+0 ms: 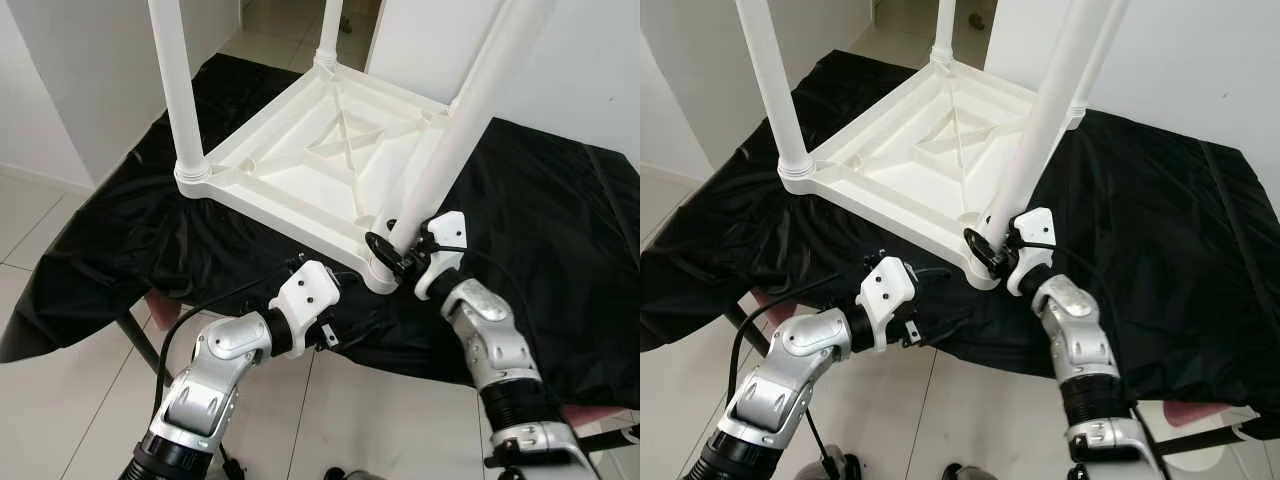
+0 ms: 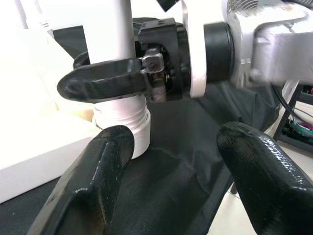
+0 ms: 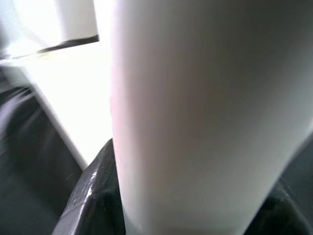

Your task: Building children table

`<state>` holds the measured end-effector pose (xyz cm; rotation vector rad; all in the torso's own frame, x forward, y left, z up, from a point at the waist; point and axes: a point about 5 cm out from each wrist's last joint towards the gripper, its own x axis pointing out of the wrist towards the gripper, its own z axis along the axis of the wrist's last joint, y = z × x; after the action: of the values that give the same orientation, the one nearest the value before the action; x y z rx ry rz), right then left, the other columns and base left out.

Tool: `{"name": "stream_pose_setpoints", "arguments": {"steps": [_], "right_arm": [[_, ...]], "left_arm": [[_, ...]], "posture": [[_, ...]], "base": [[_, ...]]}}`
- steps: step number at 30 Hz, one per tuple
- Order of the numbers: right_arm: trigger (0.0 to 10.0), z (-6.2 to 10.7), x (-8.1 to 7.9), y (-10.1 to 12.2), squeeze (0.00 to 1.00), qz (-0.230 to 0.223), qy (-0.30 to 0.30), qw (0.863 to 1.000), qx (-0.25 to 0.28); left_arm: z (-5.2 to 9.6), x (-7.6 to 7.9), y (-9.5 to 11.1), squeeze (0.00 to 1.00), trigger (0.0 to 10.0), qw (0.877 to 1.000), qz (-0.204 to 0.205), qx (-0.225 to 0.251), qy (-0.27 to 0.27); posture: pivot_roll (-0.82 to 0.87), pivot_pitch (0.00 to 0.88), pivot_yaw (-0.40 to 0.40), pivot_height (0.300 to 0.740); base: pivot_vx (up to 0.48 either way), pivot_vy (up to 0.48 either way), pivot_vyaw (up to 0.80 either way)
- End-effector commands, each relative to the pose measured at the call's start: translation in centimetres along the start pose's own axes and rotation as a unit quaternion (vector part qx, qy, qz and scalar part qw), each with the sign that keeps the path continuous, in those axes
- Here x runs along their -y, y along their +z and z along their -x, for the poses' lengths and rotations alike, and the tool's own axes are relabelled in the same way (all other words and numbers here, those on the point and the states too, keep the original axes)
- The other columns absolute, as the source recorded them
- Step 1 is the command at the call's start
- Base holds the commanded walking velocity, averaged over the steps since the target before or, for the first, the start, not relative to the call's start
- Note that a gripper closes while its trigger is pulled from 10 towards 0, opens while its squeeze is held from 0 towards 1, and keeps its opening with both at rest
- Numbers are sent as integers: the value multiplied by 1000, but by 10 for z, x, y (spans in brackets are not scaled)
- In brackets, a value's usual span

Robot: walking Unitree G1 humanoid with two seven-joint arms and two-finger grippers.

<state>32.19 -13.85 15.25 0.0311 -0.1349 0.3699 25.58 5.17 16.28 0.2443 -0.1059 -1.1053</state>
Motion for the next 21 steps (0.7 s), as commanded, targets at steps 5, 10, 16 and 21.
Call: {"name": "stream_pose_setpoints", "arguments": {"steps": [5, 10, 16, 21], "right_arm": [[0, 14, -2, -13, 0, -1, -133, 991, -26], [0, 20, -6, -13, 0, -14, -236, 971, -24], [0, 18, -16, -12, 0, -18, -251, 968, -24], [10000, 20, -7, -13, 0, -6, -264, 964, -41]], "left_arm": [[-1, 1, 0, 0, 10000, 1000, 2, -1, 29], [-2, 1, 1, 0, 10000, 1000, 3, 0, 27], [-2, 2, 0, 0, 10000, 1000, 3, 0, 26], [-3, 1, 1, 0, 10000, 1000, 0, 2, 25]], "posture": [[114, 136, -82, 740], [113, 134, -83, 740], [114, 131, -82, 740], [114, 118, -87, 740]], "base": [[0, 0, 0], [0, 0, 0], [0, 0, 0], [0, 0, 0]]}}
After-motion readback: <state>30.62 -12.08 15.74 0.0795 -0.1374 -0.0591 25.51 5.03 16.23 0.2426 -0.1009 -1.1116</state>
